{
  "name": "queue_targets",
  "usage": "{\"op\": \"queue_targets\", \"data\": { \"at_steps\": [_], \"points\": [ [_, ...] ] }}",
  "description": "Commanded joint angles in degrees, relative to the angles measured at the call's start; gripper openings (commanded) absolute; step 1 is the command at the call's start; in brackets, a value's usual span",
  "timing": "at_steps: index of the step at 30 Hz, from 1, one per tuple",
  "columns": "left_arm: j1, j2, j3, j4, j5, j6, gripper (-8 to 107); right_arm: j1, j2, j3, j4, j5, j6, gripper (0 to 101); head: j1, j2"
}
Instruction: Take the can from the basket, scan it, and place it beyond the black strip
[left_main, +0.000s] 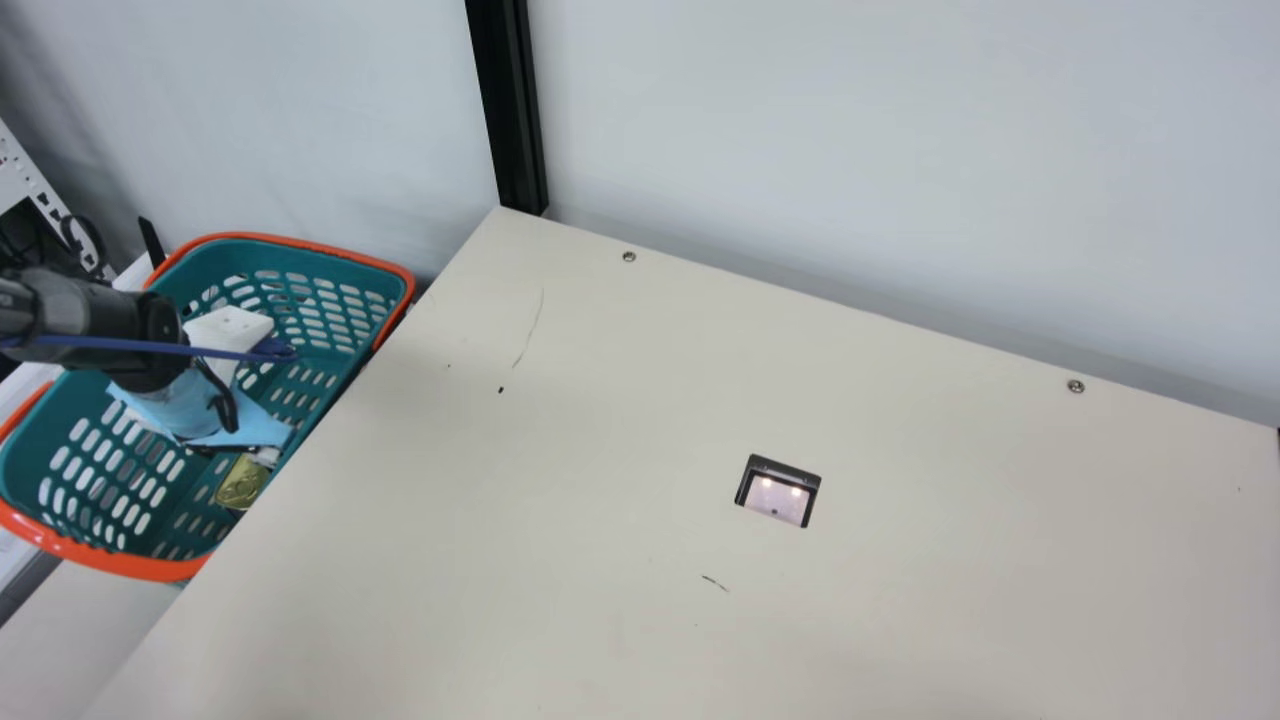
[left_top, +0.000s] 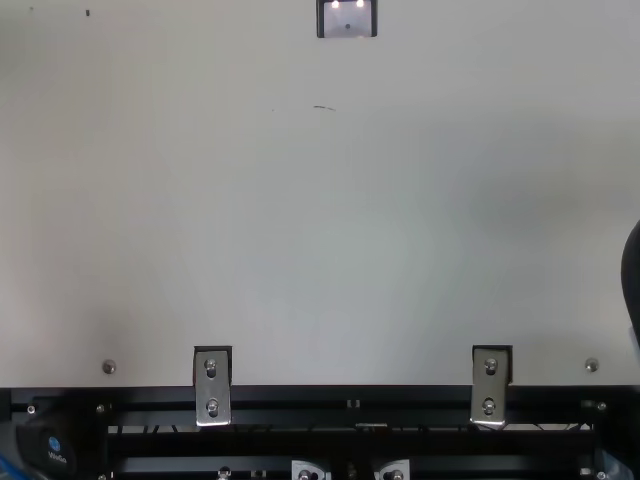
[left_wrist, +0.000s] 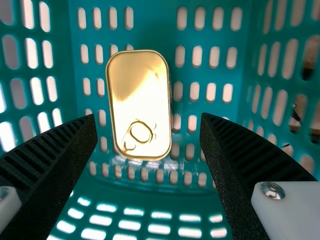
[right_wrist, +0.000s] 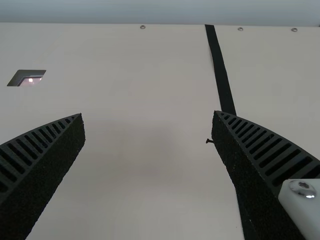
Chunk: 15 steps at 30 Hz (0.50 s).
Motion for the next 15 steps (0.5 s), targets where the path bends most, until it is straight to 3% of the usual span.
{"op": "queue_targets", "data": {
  "at_steps": [1,15],
  "points": [
    [0.4,2.4,-1.7,-0.3,0.1,0.5,90,0.0,0.0,0.0,0.0,0.0,0.0,101,-1.7,0.7],
    [1.9,11.7,-11.9,-3.5,2.2,1.0,90,0.0,0.0,0.0,0.0,0.0,0.0,101,-1.7,0.7]
  ]
}}
